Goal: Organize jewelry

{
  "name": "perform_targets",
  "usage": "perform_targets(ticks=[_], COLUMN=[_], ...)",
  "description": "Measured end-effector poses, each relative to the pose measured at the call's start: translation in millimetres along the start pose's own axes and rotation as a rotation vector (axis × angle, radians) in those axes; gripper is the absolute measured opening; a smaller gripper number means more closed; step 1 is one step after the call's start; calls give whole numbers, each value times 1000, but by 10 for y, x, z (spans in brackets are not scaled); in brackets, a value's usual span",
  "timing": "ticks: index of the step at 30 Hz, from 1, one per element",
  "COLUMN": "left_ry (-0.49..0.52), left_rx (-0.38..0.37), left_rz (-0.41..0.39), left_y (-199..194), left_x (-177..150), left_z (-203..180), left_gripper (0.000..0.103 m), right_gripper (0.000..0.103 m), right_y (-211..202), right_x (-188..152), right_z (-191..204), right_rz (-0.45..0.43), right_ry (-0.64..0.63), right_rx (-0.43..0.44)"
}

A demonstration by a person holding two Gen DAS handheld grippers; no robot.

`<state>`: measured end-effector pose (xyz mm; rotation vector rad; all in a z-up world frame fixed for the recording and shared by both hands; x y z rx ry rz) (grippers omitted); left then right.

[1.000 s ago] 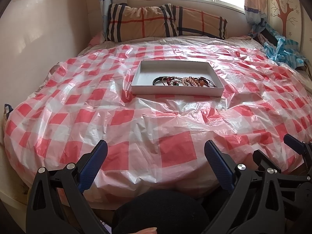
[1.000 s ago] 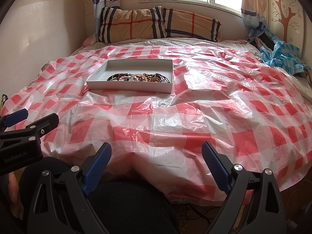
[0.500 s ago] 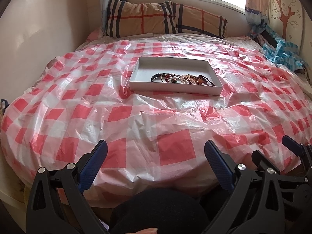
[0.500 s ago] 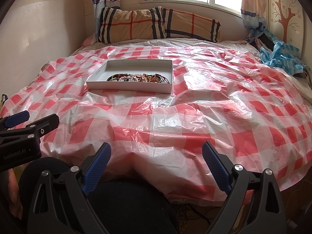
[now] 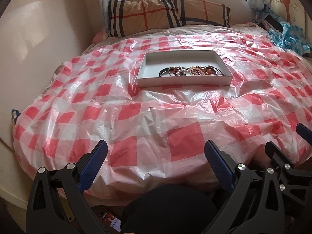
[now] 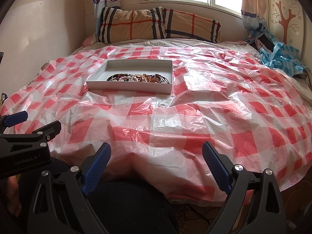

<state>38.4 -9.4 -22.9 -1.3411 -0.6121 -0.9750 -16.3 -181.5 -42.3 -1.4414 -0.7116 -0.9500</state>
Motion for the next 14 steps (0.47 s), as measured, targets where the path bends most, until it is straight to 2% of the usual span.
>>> perform_targets(ticks=[3, 14], left_ry=[-1, -29], left_rx=[7, -2], left_rz=[-34, -31], left_y=[-58, -50], left_x=[21, 12], left_z=[19, 47], left_gripper=[95, 95], right_gripper=[91, 93], right_y=[1, 5], right_x=[1, 14], right_z=[-1, -46], right_rz=[0, -4], right_ry=[0, 1], right_rx=[0, -1])
Point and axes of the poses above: each gripper's, at about its wrist camera, not at the fingertips, and y roughly the way its jaws point, z to its left, x to its top, the point moved 5 cm from there along y, roughly the way its jaws point, and after that the axes turned 14 degrees about -z, right-handed, at the moved point
